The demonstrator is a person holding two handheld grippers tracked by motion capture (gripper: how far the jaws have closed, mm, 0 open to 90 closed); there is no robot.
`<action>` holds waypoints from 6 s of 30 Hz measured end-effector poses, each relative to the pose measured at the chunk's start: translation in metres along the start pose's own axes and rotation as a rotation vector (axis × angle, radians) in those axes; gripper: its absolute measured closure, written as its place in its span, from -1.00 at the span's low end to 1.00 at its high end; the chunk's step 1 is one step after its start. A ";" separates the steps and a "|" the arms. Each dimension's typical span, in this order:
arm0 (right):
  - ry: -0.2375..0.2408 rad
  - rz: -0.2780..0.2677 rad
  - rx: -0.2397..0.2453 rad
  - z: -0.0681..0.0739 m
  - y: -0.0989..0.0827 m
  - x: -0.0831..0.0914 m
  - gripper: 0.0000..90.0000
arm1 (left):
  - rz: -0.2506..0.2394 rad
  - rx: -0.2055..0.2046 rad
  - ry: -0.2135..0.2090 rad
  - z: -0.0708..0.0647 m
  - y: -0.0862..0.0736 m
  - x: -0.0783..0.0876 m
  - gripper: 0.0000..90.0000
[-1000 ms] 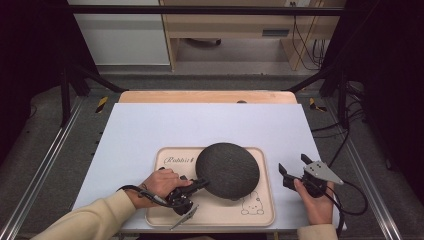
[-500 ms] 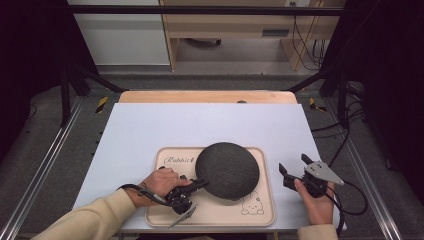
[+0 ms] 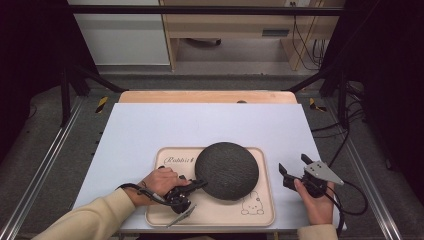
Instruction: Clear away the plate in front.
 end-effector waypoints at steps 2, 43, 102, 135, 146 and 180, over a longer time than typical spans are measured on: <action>-0.001 0.000 0.004 0.000 0.000 0.000 -0.69 | -0.002 0.003 -0.001 0.000 0.000 0.000 0.91; 0.004 -0.003 0.009 0.000 0.001 0.001 -0.69 | 0.003 0.024 -0.006 0.000 -0.010 0.008 0.57; 0.004 0.004 0.013 0.001 0.001 0.000 -0.69 | 0.158 0.103 0.032 0.016 -0.072 0.024 0.20; 0.001 0.012 0.014 0.000 0.000 -0.003 -0.76 | 0.504 0.374 0.090 0.052 -0.163 0.039 -0.40; -0.004 0.015 0.029 -0.001 0.000 -0.005 -0.80 | 0.572 0.568 0.116 0.059 -0.171 0.046 -0.47; 0.001 -0.012 0.005 0.001 0.009 -0.008 -0.83 | 0.393 1.559 0.297 0.043 -0.210 0.143 -0.61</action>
Point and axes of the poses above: each handheld gripper's, and its own axes: x roughly backward along the jaws, y roughly out of its top, z roughly to its left, the point moved 9 cm from there along -x, roughly forward along the jaws, and after that the axes turned 9 degrees about z, right-handed, at the moved point
